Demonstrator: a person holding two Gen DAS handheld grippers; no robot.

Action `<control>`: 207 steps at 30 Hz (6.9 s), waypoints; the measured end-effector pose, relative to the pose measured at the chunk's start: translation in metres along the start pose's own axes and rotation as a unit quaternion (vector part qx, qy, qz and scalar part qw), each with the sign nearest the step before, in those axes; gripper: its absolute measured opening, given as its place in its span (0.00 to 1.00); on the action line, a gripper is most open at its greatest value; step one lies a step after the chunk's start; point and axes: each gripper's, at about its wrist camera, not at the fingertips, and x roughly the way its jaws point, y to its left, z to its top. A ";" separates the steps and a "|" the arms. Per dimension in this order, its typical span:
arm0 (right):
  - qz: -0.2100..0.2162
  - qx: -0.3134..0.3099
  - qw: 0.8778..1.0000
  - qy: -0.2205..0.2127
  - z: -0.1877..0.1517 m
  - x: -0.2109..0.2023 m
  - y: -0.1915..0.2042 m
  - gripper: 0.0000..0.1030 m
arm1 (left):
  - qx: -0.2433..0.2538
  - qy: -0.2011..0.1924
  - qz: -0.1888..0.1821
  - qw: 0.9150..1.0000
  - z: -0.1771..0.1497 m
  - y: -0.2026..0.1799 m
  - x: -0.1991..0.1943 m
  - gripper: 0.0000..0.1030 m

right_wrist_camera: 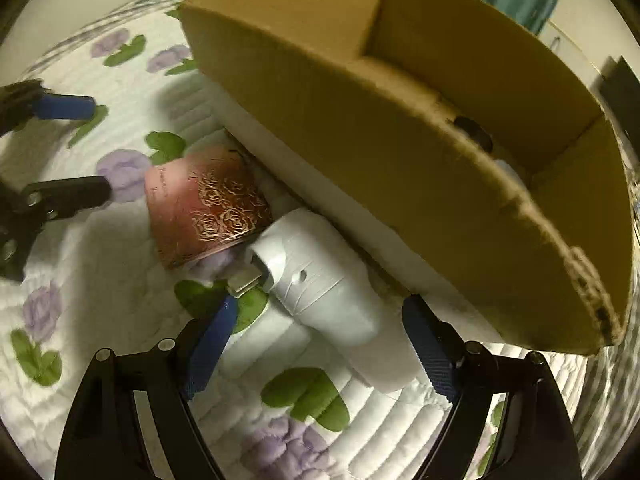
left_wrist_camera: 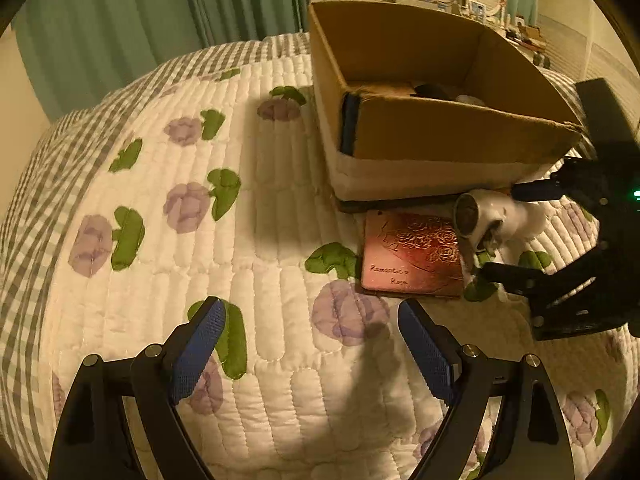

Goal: Organize rigid objects

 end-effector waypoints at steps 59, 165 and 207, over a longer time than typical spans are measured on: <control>-0.093 0.100 0.987 -0.084 -0.001 -0.266 -0.021 0.41 | 0.062 -0.093 -0.055 0.992 0.072 -0.057 -0.153 0.70; -0.159 0.308 0.892 -0.291 -0.046 -0.200 0.009 1.00 | -0.013 -0.303 0.005 0.953 0.015 -0.004 -0.154 0.92; -0.149 0.321 0.897 -0.263 -0.050 -0.185 0.009 1.00 | -0.023 -0.260 -0.019 0.965 0.012 0.001 -0.131 0.92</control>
